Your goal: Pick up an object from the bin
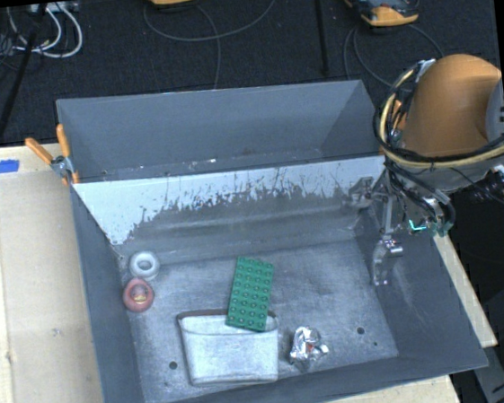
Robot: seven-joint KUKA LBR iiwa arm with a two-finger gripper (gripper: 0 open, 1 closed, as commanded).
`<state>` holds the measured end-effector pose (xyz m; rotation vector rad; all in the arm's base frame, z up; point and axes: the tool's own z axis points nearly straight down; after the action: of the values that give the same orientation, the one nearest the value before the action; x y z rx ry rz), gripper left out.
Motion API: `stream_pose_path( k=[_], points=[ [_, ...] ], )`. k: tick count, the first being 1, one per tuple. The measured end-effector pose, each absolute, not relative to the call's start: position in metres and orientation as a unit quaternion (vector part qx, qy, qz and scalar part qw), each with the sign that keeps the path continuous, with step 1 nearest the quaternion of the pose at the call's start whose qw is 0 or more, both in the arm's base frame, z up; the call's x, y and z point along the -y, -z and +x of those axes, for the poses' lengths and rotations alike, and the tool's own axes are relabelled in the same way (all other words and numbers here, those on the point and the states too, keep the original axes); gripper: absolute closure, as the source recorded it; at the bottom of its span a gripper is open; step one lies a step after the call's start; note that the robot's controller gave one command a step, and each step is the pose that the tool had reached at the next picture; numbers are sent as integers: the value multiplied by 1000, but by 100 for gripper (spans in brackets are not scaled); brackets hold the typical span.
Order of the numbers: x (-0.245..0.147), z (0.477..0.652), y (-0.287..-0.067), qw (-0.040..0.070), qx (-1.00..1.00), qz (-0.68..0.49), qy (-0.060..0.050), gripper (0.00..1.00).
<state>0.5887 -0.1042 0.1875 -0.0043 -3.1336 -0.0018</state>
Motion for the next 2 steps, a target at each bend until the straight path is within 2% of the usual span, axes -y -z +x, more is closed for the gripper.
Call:
stream_pose_path(
  k=[1,2],
  points=[
    [33,533,-71,-2,960,279,0,0],
    [-25,501,-101,1,969,247,2,0]
  ],
)
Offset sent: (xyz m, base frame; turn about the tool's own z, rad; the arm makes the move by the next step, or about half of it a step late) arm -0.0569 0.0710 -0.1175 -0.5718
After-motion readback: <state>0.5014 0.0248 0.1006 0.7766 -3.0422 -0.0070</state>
